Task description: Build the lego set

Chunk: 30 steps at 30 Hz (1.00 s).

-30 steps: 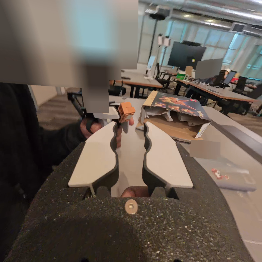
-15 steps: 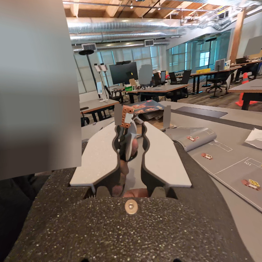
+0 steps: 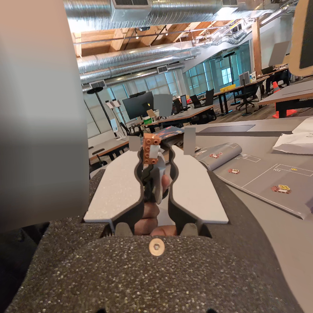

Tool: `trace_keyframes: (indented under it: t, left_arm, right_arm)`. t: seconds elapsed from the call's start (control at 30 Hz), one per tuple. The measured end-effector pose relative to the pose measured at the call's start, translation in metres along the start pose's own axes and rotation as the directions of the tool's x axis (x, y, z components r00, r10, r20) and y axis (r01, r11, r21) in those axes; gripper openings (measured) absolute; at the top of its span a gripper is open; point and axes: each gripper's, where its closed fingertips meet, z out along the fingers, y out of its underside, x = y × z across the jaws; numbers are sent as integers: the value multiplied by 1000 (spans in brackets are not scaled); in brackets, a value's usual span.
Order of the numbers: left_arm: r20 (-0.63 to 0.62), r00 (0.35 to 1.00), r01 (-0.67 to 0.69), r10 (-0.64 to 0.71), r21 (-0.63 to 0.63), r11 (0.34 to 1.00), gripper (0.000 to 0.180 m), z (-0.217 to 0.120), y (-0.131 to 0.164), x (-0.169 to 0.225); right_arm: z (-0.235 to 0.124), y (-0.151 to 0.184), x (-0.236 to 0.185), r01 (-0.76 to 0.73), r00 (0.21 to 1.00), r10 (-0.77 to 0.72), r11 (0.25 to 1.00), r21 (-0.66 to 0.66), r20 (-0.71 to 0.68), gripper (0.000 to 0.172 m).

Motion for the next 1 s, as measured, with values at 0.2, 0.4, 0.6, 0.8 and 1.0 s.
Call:
trace_keyframes:
  t: [0.2,0.4,0.6,0.8,1.0]
  left_arm:
    - [73,992,-97,102,-68,993,15,2,9,-4]
    - [119,976,-170,181,-103,980,15,0,12,-5]
    - [151,954,-238,259,-143,960,15,-3,14,-4]
    - [173,933,-286,315,-172,943,15,-5,14,-5]
    - [180,926,-299,331,-184,936,15,-6,14,-6]
  right_arm:
    - [-8,-3,4,-89,994,86,995,44,60,23]
    - [-7,2,2,-45,997,42,998,38,65,20]
    - [-7,5,-1,-41,995,36,998,53,91,17]
    - [-6,8,-1,-48,993,41,997,63,111,18]
    - [-5,8,-1,-31,992,22,997,64,127,17]
